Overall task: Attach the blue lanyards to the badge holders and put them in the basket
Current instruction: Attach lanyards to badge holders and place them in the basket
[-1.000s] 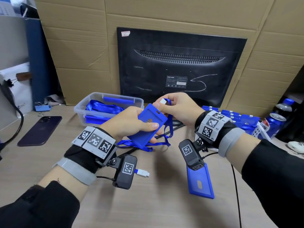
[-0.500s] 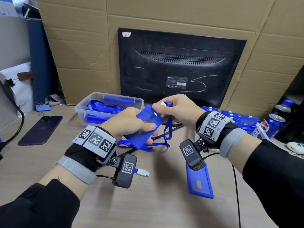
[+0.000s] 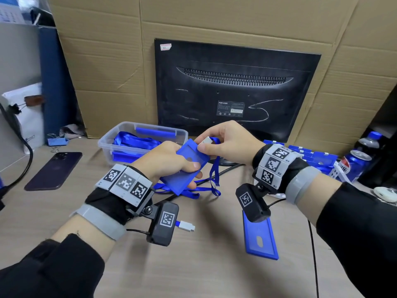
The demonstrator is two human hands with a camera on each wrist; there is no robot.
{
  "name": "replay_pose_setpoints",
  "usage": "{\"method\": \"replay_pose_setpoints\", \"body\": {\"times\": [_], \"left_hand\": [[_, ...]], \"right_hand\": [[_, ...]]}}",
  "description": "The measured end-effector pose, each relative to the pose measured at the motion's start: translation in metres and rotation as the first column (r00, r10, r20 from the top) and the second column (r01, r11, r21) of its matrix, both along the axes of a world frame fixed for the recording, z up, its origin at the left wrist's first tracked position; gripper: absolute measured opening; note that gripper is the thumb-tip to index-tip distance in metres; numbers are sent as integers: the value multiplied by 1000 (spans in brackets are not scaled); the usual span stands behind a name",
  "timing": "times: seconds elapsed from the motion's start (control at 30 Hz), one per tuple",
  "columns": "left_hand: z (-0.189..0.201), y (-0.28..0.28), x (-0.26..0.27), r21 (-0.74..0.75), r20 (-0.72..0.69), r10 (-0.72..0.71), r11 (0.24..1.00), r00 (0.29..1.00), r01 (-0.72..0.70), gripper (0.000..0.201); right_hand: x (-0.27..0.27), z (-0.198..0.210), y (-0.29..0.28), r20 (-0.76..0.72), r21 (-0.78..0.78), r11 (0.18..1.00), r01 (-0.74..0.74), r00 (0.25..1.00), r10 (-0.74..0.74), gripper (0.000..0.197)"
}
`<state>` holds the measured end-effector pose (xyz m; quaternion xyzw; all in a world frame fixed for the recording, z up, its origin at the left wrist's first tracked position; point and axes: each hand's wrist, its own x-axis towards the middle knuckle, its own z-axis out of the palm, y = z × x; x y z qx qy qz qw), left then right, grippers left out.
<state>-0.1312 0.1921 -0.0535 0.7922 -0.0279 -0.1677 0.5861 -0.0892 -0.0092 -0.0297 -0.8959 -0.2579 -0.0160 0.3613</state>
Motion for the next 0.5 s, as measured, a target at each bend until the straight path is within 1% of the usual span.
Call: {"method": "replay_pose_setpoints", "body": {"times": [0.07, 0.17, 0.23, 0.3, 0.37, 0.4, 0.43, 0.5], "left_hand": [[1, 1, -1, 5, 2, -3, 1000, 1000, 3, 23], [1, 4, -2, 12, 6, -19, 1000, 1000, 19, 23], [1, 5, -3, 4, 17, -29, 1000, 999, 29, 22], [1, 6, -4, 5, 44, -41, 999, 998, 40, 23], [3, 7, -6, 7, 98, -59, 998, 993, 59, 23], [4, 7, -7, -4, 129, -71, 997, 989, 72, 23], [5, 7, -8, -24, 156, -82, 996, 984, 87, 23], [8, 6, -12, -74, 191, -101, 990, 976, 117, 23]], "right_hand": [[1, 0, -1, -26, 13, 1000, -27, 999, 28, 8], [4, -1, -3, -65, 67, 996, -66, 995, 70, 14], [5, -3, -4, -96, 115, 991, -68, 992, 79, 11], [4, -6, -5, -155, 215, 976, -47, 985, 81, 12], [4, -9, -7, -228, 308, 952, -4, 971, 77, 20], [5, -11, -8, -267, 330, 944, 21, 961, 72, 25], [6, -13, -10, -293, 335, 941, 42, 954, 62, 28], [9, -17, -13, -302, 286, 956, 66, 953, 25, 30]]}}
